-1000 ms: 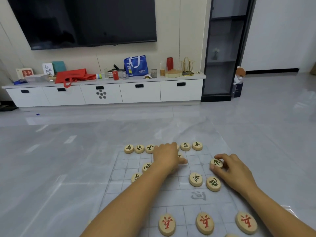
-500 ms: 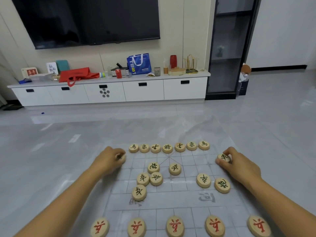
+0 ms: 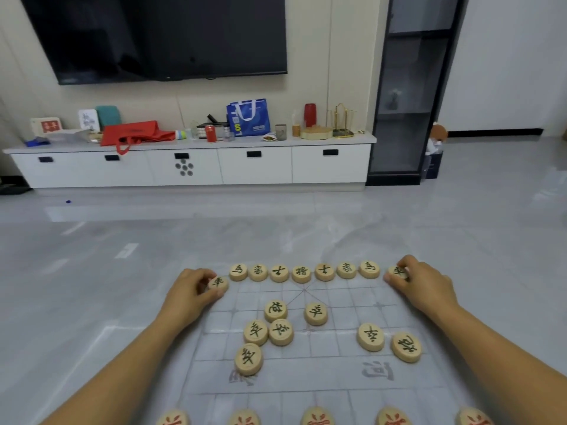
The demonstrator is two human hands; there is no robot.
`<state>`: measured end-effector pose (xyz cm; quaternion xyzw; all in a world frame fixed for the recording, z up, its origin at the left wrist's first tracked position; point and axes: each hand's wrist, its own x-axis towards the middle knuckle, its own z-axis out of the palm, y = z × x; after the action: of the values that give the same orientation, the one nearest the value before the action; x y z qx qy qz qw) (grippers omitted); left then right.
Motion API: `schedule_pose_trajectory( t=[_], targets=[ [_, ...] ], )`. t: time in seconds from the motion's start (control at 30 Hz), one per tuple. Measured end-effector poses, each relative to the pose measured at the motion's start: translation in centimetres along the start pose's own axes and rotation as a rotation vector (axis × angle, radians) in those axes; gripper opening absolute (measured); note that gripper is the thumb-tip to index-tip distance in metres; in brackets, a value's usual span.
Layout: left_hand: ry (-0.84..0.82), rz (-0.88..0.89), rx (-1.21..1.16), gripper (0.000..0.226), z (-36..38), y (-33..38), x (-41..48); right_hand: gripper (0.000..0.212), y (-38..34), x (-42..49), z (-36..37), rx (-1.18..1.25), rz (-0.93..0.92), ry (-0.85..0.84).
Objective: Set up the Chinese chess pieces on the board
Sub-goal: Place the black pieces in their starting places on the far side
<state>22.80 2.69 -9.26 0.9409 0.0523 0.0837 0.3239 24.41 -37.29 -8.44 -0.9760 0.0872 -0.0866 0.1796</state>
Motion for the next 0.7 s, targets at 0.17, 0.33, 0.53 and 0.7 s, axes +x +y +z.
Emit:
schedule_pose_trajectory(
  t=[0.17, 0.33, 0.53, 0.7],
  targets=[
    [0.093, -0.089, 0.085, 0.036, 0.3, -0.5, 1.2, 0.042, 0.3, 0.1, 0.8, -0.004, -0.020, 0.069],
    [0.057, -0.113, 0.052, 0.035, 0.3, -0.8, 2.1, 0.046, 0.0, -0.1, 0.7, 0.073, 0.013, 0.059],
    [0.125, -0.086, 0.120, 0.037, 0.8, -1.2, 2.3, 0.039, -0.1, -0.1, 0.6, 0.129, 0.031, 0.047],
    [0.135, -0.088, 0.070, 0.045, 0.9, -1.2, 2.2, 0.042, 0.0, 0.1, 0.5, 0.125, 0.024, 0.058]
  ],
)
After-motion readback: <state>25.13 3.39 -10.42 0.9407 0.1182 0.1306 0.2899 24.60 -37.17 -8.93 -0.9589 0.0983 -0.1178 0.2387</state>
